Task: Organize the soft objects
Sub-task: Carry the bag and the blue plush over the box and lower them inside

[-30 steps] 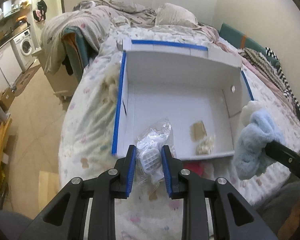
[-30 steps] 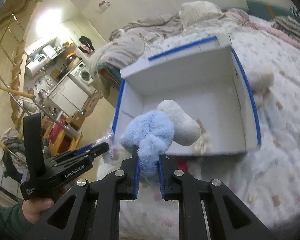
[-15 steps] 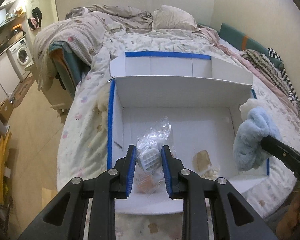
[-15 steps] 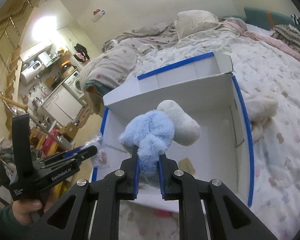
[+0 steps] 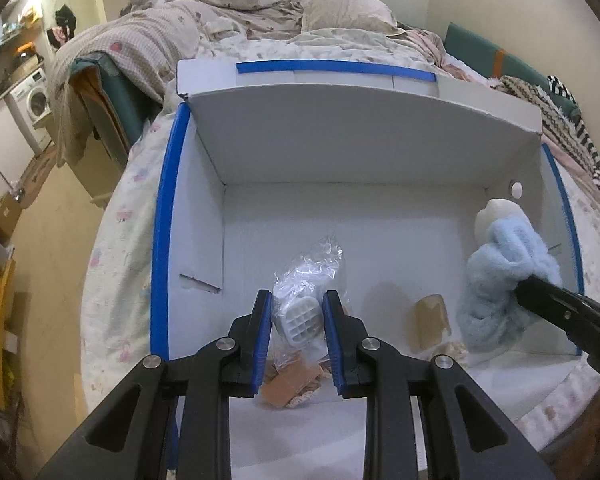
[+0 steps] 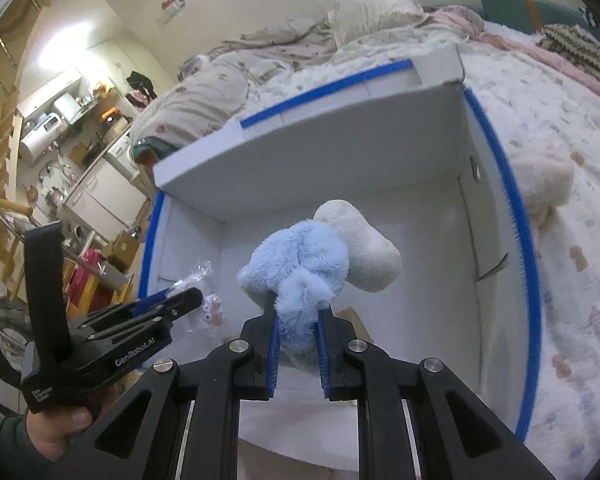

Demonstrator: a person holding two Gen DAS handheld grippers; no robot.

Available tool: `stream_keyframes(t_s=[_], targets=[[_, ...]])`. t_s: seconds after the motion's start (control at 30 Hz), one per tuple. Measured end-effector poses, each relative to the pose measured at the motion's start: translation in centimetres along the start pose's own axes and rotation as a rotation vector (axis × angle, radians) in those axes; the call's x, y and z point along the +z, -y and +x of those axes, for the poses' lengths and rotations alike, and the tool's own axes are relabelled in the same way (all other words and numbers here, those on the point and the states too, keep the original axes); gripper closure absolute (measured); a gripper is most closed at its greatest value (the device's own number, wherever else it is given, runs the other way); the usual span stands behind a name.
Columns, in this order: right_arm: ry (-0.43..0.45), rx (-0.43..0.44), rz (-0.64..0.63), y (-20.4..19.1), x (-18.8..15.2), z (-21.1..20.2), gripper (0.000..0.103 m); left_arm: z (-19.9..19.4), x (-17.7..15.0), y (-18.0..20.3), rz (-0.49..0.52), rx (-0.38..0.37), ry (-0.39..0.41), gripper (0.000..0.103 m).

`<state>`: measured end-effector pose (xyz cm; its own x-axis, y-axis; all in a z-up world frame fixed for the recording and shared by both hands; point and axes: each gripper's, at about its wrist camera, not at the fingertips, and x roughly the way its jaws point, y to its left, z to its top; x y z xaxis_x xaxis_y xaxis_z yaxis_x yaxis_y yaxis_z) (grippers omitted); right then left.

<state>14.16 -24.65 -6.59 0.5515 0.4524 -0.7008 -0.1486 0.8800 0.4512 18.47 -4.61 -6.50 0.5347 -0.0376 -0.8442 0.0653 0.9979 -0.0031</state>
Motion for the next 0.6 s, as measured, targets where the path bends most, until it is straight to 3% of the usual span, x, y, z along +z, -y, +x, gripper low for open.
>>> stream_keyframes(t_s=[0.6], targets=[[-0.117,-0.068,0.001,0.6,-0.6,3.1,0.085,1.6,-0.1,0.0,-0.01,0.02,-0.034,0.08]])
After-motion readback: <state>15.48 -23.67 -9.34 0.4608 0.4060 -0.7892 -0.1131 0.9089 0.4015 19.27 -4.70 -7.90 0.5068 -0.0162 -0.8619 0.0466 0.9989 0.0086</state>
